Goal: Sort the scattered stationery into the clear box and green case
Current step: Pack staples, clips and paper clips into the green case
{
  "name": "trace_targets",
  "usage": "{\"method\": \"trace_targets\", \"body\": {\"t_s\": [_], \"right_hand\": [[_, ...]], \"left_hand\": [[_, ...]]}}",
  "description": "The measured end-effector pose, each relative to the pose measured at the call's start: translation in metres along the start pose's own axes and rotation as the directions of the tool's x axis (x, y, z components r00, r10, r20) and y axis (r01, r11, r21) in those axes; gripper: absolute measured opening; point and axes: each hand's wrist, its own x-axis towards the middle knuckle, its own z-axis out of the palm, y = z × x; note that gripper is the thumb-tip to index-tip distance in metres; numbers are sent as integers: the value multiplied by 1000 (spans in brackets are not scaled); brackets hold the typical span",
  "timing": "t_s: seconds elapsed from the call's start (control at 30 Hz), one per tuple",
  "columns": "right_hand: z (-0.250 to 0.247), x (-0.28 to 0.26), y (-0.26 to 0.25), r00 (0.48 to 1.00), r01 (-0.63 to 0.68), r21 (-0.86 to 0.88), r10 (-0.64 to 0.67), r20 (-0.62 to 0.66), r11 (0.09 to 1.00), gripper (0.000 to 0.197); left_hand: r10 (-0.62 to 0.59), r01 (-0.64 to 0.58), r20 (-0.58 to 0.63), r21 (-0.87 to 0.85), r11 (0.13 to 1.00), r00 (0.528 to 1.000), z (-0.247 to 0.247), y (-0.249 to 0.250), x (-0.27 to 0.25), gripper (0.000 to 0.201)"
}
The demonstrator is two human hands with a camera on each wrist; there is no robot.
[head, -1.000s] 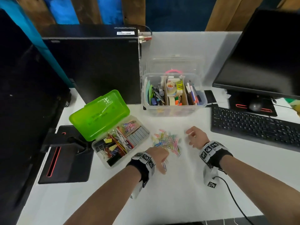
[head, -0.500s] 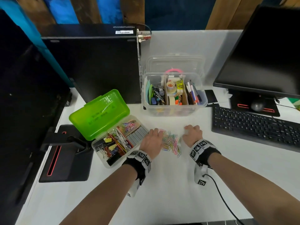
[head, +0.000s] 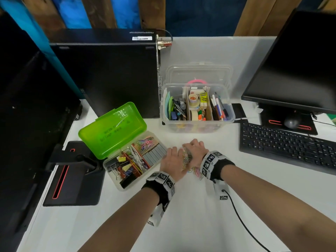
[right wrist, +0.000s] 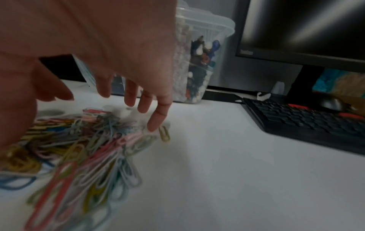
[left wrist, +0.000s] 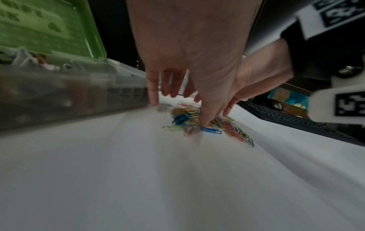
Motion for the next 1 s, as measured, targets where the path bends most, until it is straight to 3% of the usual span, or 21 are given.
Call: {"method": "trace_targets", "body": {"t_s": [0.07, 0.13, 0.37, 0.5, 0.67, 0.83, 1.0], "right_hand": [[2, 1, 0, 1000, -2, 7, 2, -10, 1000, 87], [5, -2, 2, 998, -26, 56, 28, -50, 998, 70], [17, -14, 12, 979, -52, 219, 93, -181, 974, 25], [13, -18, 13, 972, -33, 208, 81, -223, 978, 21], [1, -20, 15, 978, -54, 236, 100, -186, 970, 21], [-10, -25, 13, 980, -64, 242, 107, -170, 968, 19], [-23, -24, 9, 976, -25, 260, 79, -201, 965, 18]], "left_hand": [[-17, 16, 55, 16, 1000, 998, -1, 3, 3, 85], [-33, 32, 106, 16, 999, 994, -2, 5, 10, 83], [-2, 7, 44, -122, 993, 999, 3, 7, 16, 33], [16, -5, 65, -165, 986, 998, -1, 4, 19, 22], [-20, 43, 125, -184, 982, 992, -12, -3, 23, 15], [-29, 65, 160, -223, 973, 987, -30, -8, 28, 22], [-60, 92, 114, -302, 949, 992, -45, -13, 32, 25]]}}
